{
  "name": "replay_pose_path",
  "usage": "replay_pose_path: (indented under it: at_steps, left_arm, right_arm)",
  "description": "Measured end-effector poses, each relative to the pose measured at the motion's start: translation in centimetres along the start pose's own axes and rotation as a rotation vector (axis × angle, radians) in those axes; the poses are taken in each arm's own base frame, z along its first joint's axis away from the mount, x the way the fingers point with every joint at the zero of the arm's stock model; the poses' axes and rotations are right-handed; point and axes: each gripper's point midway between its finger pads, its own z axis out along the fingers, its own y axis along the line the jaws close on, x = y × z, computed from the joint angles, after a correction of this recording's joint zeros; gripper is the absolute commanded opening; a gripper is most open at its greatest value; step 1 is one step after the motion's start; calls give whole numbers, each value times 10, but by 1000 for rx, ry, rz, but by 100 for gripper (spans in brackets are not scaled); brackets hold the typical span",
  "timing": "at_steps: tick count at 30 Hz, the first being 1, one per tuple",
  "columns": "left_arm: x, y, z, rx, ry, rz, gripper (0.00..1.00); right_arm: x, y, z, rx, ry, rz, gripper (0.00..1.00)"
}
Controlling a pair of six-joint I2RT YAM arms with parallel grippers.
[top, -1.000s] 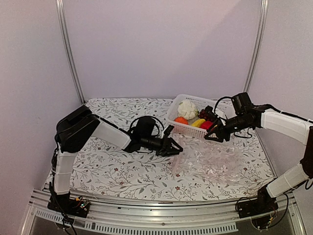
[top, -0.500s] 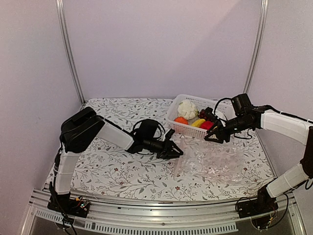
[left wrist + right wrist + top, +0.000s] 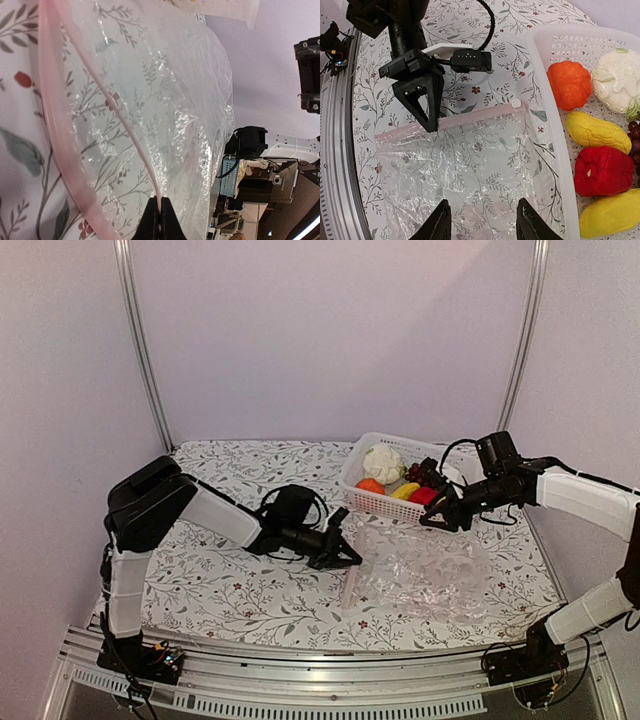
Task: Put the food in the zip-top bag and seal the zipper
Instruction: Pick up the zipper food storage bag at the center of the board, then pass from the left arm to the right
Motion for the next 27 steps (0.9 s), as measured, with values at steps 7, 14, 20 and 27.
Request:
replay_pose_path:
  at_steps: [7,14,20,27]
  left_arm:
    - [-1,-33,-112,-209,-140,136,0]
    - [-38,-62,-274,-671,-445,317,0]
    - [-52,-100,-349,-1007,-526,527,0]
    - [-36,-67,-277,-1142,-197,725,0]
  right_arm:
    - [-19,-13,-33,117,-102,-44,42]
    - [-29,-25,-45,182,-156,-59,42]
    - [-20,-28,-39,183,-137,-39,42]
    - [-16,-30,-37,191,-130,-36,42]
